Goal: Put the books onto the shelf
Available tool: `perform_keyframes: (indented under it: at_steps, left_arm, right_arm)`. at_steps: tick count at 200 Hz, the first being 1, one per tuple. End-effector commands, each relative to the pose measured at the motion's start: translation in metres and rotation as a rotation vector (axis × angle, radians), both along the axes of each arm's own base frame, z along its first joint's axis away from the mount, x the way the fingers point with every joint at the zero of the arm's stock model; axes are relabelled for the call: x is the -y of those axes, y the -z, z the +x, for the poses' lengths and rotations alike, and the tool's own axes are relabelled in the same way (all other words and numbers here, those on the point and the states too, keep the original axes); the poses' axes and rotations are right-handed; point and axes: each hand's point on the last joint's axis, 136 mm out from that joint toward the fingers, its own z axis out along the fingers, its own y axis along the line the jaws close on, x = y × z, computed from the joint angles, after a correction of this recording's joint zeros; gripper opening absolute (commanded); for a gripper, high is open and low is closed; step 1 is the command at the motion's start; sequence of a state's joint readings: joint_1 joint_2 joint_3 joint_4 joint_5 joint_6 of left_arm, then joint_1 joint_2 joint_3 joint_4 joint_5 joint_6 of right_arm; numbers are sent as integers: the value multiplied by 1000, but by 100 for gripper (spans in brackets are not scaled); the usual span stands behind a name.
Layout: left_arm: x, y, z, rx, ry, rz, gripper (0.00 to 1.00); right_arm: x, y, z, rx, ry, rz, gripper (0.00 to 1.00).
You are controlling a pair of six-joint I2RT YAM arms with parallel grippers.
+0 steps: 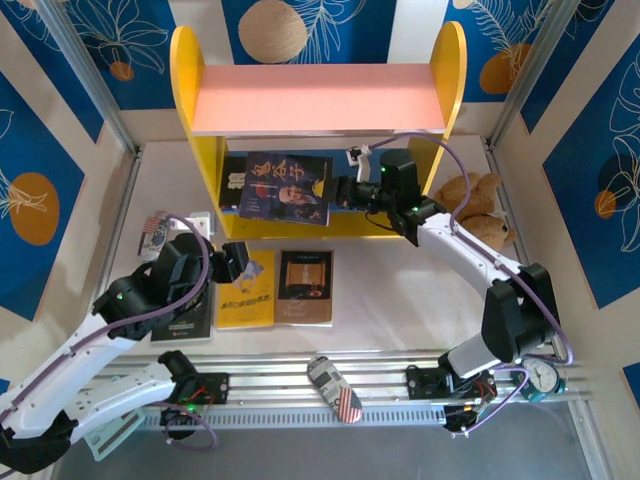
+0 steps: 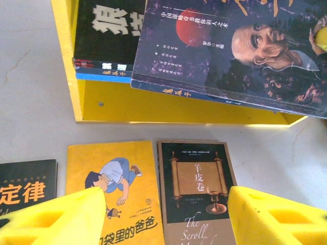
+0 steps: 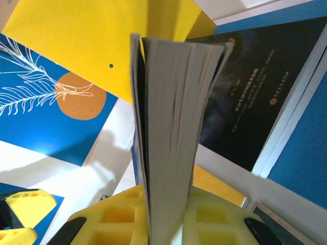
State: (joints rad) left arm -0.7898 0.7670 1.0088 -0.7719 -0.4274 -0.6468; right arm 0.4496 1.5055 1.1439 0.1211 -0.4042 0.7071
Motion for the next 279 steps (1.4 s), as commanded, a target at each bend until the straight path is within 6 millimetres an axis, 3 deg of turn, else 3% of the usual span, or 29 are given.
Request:
perform_keyframes:
  at_steps: [1, 123, 279]
  left_arm:
    - [-15, -7, -2, 15, -38, 19, 65]
    - [-29, -4, -11, 18, -78, -8, 66]
    - [-36, -2, -15, 25, -90, -8, 67]
  right_arm:
    - [-8, -41, 6, 121, -69, 83, 2]
    - [-28, -18, 51, 67, -123, 125, 2]
    - [-52, 5, 80, 6, -198, 127, 2]
